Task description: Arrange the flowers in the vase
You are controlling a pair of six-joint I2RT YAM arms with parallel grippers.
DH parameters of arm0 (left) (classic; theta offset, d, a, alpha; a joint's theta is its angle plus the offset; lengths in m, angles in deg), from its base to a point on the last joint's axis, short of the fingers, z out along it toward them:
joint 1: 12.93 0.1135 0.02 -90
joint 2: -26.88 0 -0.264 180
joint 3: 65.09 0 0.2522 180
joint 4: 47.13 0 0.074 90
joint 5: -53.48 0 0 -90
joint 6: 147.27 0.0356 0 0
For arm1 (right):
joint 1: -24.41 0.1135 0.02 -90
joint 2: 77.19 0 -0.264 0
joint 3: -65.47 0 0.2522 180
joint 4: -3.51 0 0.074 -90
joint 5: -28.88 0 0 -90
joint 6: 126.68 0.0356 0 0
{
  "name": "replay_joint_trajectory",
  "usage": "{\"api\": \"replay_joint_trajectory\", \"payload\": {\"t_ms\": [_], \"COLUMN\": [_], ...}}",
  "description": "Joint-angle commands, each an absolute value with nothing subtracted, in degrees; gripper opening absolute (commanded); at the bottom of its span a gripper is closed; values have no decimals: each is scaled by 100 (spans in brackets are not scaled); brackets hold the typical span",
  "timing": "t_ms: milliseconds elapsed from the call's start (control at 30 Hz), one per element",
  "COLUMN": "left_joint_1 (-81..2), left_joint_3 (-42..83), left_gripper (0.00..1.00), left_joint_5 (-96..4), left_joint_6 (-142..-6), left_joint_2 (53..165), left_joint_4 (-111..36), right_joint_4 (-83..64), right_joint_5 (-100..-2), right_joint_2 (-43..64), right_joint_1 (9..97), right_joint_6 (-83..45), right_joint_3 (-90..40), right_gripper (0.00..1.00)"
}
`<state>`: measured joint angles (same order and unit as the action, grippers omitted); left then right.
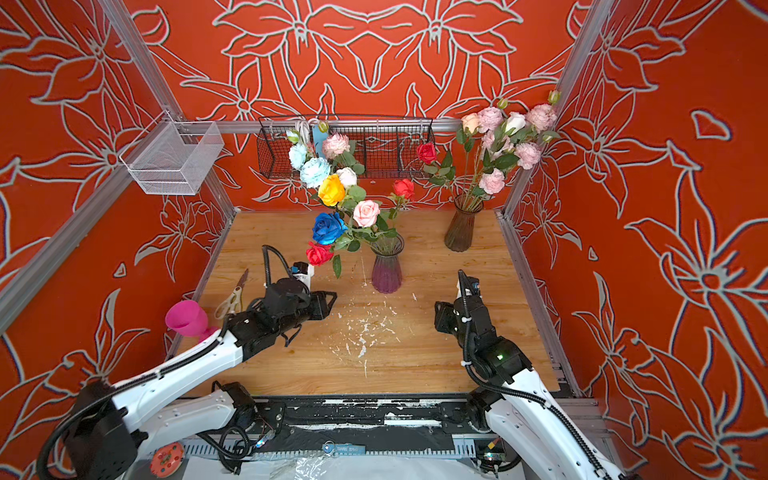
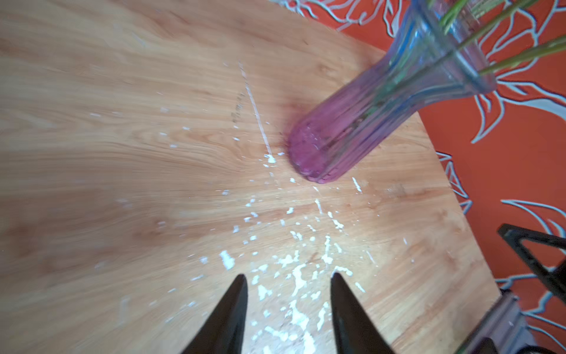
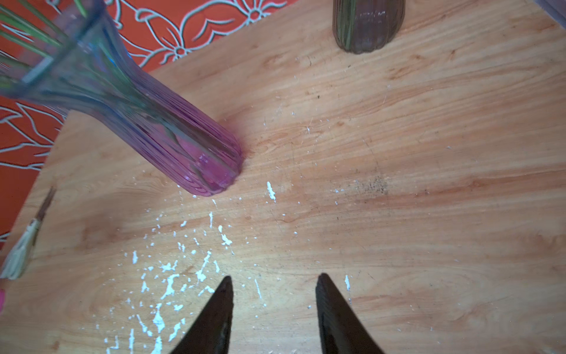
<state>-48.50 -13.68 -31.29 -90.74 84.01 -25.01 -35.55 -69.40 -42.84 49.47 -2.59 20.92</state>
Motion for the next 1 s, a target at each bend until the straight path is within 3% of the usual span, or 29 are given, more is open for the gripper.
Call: {"api": "replay_joint_trajectory", "payload": {"t_ms": [0, 33, 67, 100, 133, 300, 500, 667, 767, 967], "left_joint_1": [-4836, -4835, -4835, -4835, -4839, -4835, -4835, -4843, -4843, -4839], "left_joint_3": [-1324, -1260, -1196, -1133, -1094, -966, -592, -1232, -1794, -3226], "left_gripper": [53, 60, 67, 79, 98, 97, 97, 97, 97, 97], "left_joint_5": [-2287, -2114, -1988, -1823, -1651, -1051, 111, -409, 261, 1126], "left_joint_6": [-9095, -9111, -9121, -9118, -9138, -9050, -9755, -7954, -8149, -6252], "left_joint_2": [7786, 7602, 7452, 7295, 7158, 6839, 7047, 6666, 6232, 5853], "left_joint_4": [-1312, -1078, -869, -666, -500, 95, 1187, -377, -927, -3324], "right_joint_4": [-3885, -3919, -3968, -4016, -4096, -4661, -4229, -3578, -3155, -436], "right_joint_5": [-7044, -7097, -7152, -7175, -7196, -7923, -7874, -8024, -8173, -8396], "right_joint_2": [-4529, -4633, -4715, -4816, -4889, -5107, -5332, -5326, -5174, -4822], "right_joint_1": [4928, 4928, 4928, 4928, 4928, 4928, 4935, 4937, 4937, 4928], "right_joint_6": [-367, -376, -339, -377, -443, 74, -505, -1614, -2494, -4465], "right_joint_3": [1830, 1821, 1810, 1788, 1738, 1479, 1626, 1886, 1961, 3149], "right_gripper": [52, 57, 83, 97, 97, 98, 97, 97, 98, 97]}}
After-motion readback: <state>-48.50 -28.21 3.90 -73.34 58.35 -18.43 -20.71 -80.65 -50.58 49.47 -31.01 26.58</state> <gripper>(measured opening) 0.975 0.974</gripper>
